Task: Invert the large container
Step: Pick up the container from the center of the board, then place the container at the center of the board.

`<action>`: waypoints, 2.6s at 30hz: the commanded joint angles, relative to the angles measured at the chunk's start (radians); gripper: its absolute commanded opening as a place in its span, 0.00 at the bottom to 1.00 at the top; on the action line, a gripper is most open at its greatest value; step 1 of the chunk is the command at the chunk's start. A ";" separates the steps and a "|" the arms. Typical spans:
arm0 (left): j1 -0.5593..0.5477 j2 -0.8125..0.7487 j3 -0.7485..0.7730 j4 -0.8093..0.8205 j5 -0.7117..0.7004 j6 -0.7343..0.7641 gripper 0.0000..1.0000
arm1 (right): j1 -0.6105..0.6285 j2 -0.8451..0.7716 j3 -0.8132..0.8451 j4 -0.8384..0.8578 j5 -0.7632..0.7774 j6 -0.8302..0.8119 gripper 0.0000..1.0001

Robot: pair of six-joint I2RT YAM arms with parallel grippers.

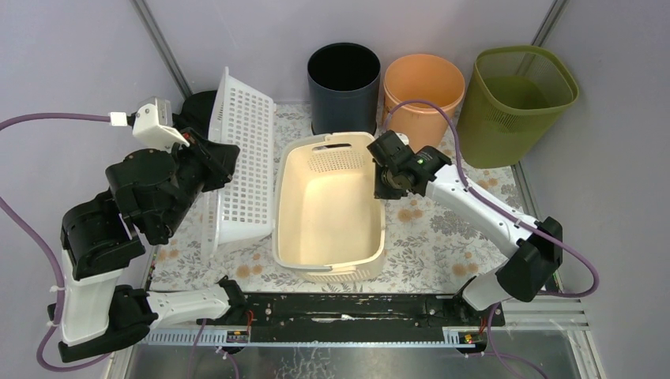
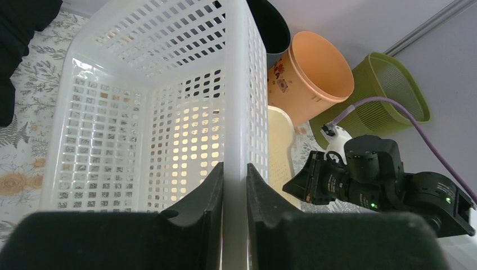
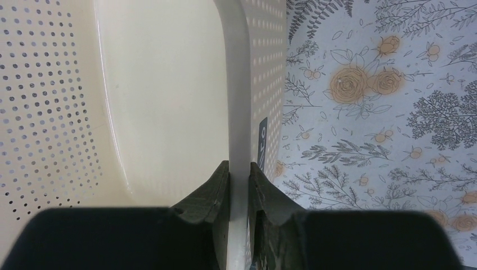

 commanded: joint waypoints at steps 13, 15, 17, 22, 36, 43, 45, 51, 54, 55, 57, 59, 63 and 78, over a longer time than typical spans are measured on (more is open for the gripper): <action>0.003 0.008 -0.005 0.056 -0.012 -0.015 0.18 | 0.004 -0.114 0.119 -0.086 0.062 -0.042 0.12; 0.004 0.010 -0.007 0.056 -0.012 -0.015 0.18 | -0.001 -0.122 0.120 -0.095 0.069 -0.048 0.12; 0.004 0.013 -0.007 0.057 -0.009 -0.015 0.18 | -0.011 -0.130 0.114 -0.100 0.069 -0.059 0.12; 0.003 0.020 -0.008 0.058 -0.004 -0.016 0.17 | -0.083 -0.174 0.076 -0.100 0.031 -0.095 0.11; 0.003 0.062 0.004 0.071 0.018 0.002 0.17 | -0.382 -0.291 -0.012 -0.097 -0.079 -0.241 0.12; 0.005 0.080 0.013 0.068 0.023 0.016 0.17 | -0.466 -0.302 -0.060 -0.097 -0.108 -0.287 0.26; 0.004 0.077 0.001 0.076 0.024 0.016 0.17 | -0.472 -0.304 -0.076 -0.094 -0.106 -0.292 0.33; 0.004 0.076 -0.027 0.091 0.032 0.016 0.18 | -0.485 -0.306 -0.133 -0.079 -0.089 -0.299 0.40; 0.003 0.077 -0.040 0.094 0.039 0.016 0.17 | -0.498 -0.310 -0.169 -0.066 -0.088 -0.302 0.40; 0.003 0.077 -0.044 0.097 0.042 0.016 0.17 | -0.503 -0.313 -0.187 -0.060 -0.088 -0.302 0.40; 0.004 0.076 -0.054 0.101 0.047 0.015 0.17 | -0.514 -0.316 -0.212 -0.052 -0.087 -0.305 0.40; 0.004 0.075 -0.061 0.105 0.051 0.016 0.17 | -0.527 -0.320 -0.235 -0.044 -0.084 -0.310 0.40; 0.004 0.075 -0.074 0.113 0.058 0.015 0.17 | -0.558 -0.320 -0.273 -0.028 -0.083 -0.326 0.40; 0.004 0.092 -0.169 0.189 0.129 0.002 0.17 | -0.623 -0.365 -0.196 -0.056 -0.181 -0.332 0.74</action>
